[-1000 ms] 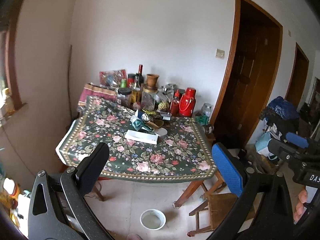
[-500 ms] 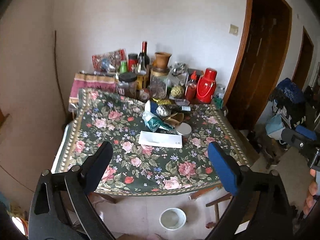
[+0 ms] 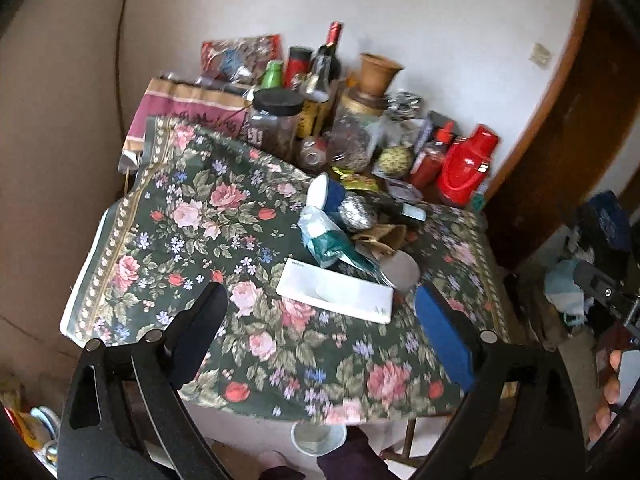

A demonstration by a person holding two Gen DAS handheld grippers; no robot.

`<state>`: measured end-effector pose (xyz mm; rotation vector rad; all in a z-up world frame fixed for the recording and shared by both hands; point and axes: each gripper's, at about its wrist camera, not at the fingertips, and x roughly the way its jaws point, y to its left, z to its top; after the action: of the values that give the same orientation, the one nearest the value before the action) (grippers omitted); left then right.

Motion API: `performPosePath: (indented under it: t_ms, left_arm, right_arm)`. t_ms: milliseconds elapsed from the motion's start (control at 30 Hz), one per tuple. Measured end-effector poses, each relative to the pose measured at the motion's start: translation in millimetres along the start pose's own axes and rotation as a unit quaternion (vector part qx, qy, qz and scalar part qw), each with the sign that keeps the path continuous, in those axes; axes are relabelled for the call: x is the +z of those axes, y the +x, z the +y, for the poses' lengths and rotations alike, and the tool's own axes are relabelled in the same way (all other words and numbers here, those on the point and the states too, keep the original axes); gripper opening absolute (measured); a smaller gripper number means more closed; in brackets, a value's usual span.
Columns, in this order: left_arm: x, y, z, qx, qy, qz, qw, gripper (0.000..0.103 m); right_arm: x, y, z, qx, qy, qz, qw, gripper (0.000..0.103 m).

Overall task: Collect trash
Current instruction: 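Reach the left tool to the green-and-white plastic bag while the right tool reaches the green bottle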

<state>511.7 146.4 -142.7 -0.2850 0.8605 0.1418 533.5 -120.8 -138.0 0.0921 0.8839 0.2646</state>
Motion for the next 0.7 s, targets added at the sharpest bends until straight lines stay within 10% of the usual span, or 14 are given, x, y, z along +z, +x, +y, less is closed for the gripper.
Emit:
performPosePath:
  t_ms: [700]
  left_arm:
    - [31, 187, 0, 0.049, -0.195, 0.097, 0.9748, 0.081]
  right_arm:
    - [88, 253, -32, 0.095, -0.047, 0.178, 0.978, 0.098]
